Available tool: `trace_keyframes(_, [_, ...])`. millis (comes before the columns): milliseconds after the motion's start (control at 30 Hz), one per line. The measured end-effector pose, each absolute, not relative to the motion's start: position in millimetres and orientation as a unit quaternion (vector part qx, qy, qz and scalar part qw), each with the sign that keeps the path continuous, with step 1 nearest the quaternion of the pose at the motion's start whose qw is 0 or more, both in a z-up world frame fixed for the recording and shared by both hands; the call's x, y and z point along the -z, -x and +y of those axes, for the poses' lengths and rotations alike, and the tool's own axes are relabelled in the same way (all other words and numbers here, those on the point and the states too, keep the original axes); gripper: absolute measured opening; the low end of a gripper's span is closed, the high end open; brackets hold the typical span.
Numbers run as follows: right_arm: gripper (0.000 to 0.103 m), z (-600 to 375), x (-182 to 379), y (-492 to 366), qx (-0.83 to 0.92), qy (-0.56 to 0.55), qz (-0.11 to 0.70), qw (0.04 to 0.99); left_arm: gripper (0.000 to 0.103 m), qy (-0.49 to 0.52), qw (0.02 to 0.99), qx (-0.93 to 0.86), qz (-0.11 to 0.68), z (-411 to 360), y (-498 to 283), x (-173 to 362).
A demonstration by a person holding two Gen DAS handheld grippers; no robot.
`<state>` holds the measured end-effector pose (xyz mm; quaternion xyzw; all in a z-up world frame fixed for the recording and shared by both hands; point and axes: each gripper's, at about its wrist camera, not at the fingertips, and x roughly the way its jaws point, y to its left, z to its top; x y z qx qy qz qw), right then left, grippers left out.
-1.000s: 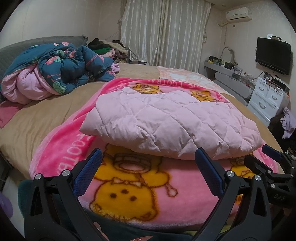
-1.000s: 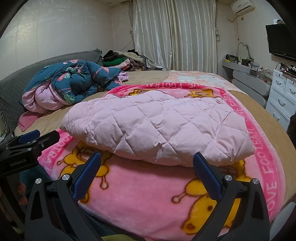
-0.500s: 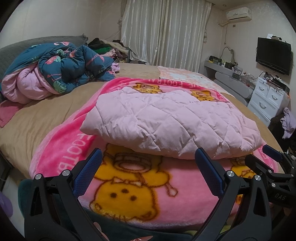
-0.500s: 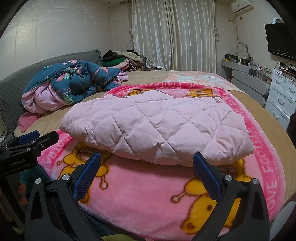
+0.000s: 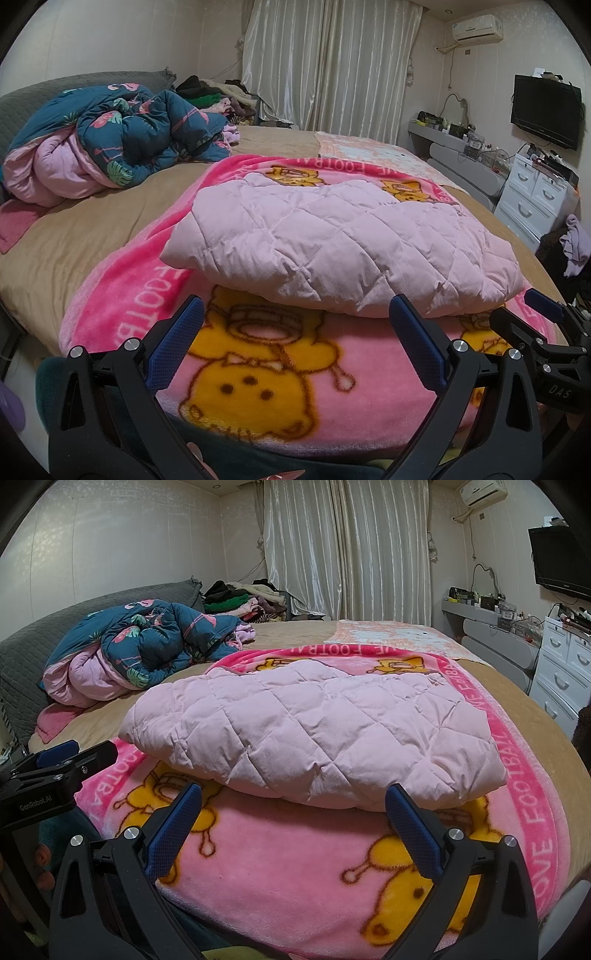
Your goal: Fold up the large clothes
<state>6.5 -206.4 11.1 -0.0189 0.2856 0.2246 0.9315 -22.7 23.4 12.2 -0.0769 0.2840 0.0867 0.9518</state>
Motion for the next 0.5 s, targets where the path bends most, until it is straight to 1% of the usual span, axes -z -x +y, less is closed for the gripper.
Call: trace_keyframes(500, [0.099, -209.4, -10.9, -8.0, -0.219, 0.018, 0.286, 0.933, 0.094, 0.083, 0.953, -0.062, 0.285, 26.4, 21.1, -7.0])
